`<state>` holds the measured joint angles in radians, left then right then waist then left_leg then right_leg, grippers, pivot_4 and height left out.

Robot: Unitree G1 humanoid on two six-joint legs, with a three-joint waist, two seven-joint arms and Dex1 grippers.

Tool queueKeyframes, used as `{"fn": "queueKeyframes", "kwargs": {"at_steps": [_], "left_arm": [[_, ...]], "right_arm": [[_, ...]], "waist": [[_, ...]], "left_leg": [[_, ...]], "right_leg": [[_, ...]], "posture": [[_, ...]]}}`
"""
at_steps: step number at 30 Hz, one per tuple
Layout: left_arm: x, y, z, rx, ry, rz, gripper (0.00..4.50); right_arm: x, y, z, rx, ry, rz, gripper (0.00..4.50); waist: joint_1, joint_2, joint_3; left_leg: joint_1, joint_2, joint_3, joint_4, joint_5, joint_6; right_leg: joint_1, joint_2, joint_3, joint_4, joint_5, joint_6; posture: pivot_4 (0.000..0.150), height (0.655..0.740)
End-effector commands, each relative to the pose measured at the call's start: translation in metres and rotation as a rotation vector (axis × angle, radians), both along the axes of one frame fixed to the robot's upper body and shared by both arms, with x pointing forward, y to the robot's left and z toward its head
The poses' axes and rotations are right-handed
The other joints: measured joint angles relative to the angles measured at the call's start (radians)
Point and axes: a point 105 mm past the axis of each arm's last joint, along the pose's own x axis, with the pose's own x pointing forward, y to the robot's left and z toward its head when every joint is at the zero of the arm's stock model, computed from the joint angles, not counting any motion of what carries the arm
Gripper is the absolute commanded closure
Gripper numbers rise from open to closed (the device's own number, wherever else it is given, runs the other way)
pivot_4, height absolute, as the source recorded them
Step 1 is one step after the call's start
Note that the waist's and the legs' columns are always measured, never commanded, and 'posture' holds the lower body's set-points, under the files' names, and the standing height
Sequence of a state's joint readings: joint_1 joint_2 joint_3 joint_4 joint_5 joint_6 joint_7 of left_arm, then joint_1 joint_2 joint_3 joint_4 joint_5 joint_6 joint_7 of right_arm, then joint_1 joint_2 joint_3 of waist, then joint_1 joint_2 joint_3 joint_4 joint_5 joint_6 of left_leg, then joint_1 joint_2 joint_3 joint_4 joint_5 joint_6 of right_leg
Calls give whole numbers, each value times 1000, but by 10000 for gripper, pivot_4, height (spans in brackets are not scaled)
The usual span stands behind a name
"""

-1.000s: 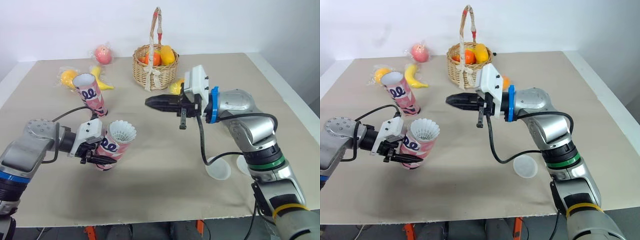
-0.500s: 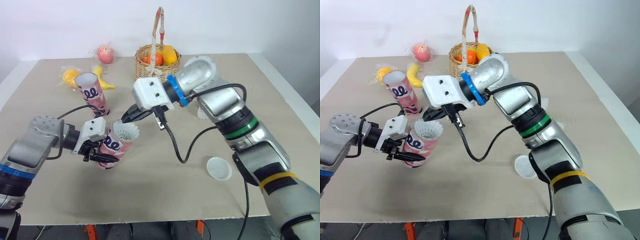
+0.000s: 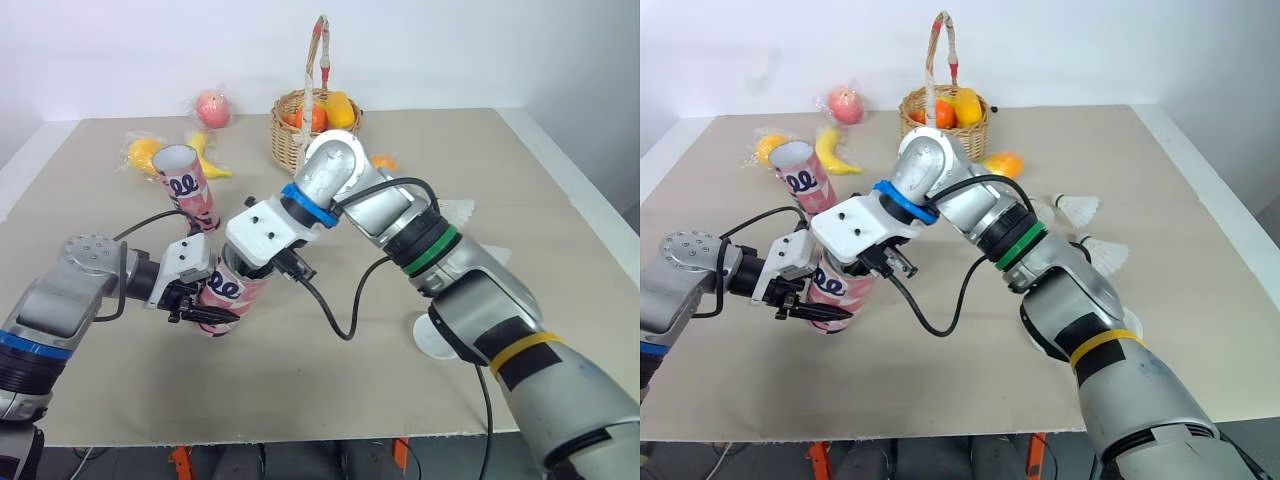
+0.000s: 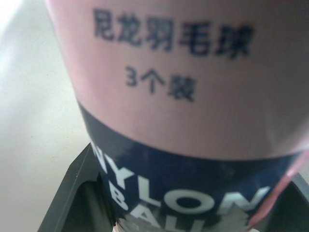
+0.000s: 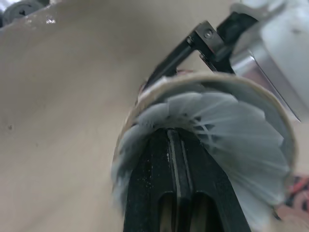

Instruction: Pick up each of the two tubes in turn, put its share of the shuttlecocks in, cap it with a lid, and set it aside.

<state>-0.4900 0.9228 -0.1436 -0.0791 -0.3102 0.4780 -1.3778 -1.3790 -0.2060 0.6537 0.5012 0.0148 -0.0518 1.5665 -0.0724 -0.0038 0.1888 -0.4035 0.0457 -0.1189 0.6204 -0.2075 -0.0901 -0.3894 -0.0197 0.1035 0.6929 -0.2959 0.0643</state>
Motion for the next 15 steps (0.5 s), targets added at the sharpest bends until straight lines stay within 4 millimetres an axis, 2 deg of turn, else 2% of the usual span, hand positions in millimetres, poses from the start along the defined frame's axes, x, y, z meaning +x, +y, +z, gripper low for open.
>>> {"fn": "queueKeyframes", "kwargs": {"at_steps": [1, 4, 8, 15], "left_arm": [[-1, -1, -5, -1, 0, 11, 18263], [-3, -1, -6, -4, 0, 14, 18263], [-5, -1, -6, -12, 1, 23, 18263], [-7, 0, -7, -21, -3, 30, 18263]], "right_arm": [[-12, 8, 1, -8, 52, 42, 44251], [-13, 18, -4, 14, 71, 26, 44251], [-17, 51, -8, 113, 108, -40, 44251], [-20, 61, -18, 125, 156, -74, 44251]], "waist": [[0, 0, 0], [-1, 0, 0], [-5, 0, 0], [-14, -1, -1]], "left_leg": [[0, 0, 0, 0, 0, 0], [0, 0, -1, 0, 0, 0], [1, 0, -1, -1, 0, 0], [8, 3, 0, -3, 1, 2]], "right_leg": [[0, 0, 0, 0, 0, 0], [0, 0, 0, 1, 0, 0], [-1, 1, 0, 4, -1, -1], [0, 5, 1, 6, -3, 0]], "posture": [[1500, 7400], [1500, 7400], [1500, 7400], [1500, 7400]]}}
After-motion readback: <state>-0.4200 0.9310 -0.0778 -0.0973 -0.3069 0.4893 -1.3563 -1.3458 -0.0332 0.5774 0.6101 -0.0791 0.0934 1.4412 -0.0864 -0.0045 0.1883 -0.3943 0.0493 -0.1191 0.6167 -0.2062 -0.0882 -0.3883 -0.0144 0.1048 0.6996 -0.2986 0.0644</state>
